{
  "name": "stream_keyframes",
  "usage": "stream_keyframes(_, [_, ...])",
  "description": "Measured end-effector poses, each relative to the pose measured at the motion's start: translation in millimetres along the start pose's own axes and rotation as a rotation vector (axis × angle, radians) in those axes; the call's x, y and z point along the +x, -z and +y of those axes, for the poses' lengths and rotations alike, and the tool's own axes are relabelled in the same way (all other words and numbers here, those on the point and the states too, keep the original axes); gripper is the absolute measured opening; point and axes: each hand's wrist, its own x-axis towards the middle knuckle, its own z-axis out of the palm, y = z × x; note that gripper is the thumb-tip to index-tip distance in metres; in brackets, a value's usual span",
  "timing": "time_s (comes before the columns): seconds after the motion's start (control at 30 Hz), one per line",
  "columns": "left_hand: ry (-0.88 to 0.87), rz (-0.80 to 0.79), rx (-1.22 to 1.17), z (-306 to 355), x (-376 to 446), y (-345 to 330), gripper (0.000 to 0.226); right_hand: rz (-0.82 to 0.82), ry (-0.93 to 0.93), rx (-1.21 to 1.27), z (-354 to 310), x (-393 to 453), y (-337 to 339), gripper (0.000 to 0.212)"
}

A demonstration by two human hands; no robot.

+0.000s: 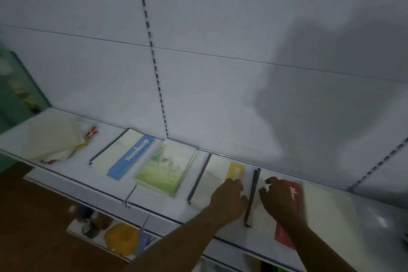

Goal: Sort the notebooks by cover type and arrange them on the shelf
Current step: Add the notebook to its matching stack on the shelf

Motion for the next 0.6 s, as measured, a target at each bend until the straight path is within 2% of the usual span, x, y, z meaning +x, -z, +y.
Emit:
stream_keyframes(0.07, [0.054,0.104,-0.033,-14.6,-10.3,33.0,0.053,-0.034,0.068,0.108,-30.8,18.6,-5.1,0.046])
stream_keyframes(0.17, [0.189,0.296,-0.056,-57.9,-37.8,87.2,0.026,-0.104,0.188,0.190,-99.9,27.1,-12.6,0.023])
stream_keyframes(0.27, [0.374,0.453,-0.050,-108.1,-87.0,140.8,0.021,-0.202,0.350,0.246,-181.2,14.0,-26.3,0.022])
stream_keyframes(0.43, [0.609,0.675,-0.081,-178.8,-185.9,207.0,0.017,-0.366,0.668,0.267,-322.2,-46.4,-60.8,0.024])
stream_keyframes(0.6, [0.789,0.824,-0.163,-239.7,-279.2,241.0,0.012,-0.504,0.929,0.268,-437.8,-130.8,-96.1,0.025])
